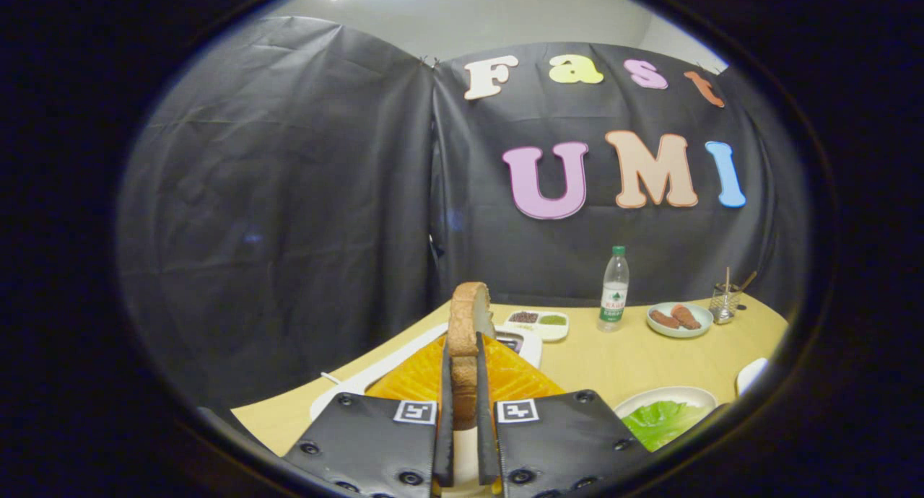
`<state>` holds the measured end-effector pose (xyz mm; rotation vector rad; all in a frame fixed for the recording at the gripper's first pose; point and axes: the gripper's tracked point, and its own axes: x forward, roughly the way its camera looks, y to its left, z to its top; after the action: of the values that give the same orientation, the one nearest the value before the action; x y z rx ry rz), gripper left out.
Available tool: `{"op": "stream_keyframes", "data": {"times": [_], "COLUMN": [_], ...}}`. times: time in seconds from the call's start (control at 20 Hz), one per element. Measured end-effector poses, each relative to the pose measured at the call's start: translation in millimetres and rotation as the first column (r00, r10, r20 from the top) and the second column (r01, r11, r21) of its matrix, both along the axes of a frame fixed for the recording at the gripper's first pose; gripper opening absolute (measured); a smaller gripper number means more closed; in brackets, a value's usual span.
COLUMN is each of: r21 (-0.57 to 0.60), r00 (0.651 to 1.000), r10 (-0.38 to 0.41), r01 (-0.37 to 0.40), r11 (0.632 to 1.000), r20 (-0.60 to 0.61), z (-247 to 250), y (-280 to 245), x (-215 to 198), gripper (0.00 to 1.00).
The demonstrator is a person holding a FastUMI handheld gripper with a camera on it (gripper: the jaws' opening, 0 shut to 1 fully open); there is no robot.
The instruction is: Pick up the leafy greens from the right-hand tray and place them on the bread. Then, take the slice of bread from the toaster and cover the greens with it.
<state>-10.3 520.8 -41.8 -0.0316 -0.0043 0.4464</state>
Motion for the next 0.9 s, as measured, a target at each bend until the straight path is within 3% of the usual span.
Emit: {"op": "stream_keyframes", "data": {"times": [0.25,0.5,0.9], "r21": [0.129,0.245,0.33], "r00": [0.991,0.989,0.996], "r10": [0.033,0.031,-0.067], "r01": [-0.05,-0.067,0.043], "r11": [0.99,0.967,0.943], "r20": [0.128,0.147,0.061], "z": [51,78,64], "y": [-14,-49,-135], "x": [-22,-40,-33], "gripper": [0.16,0.16,0.16]}}
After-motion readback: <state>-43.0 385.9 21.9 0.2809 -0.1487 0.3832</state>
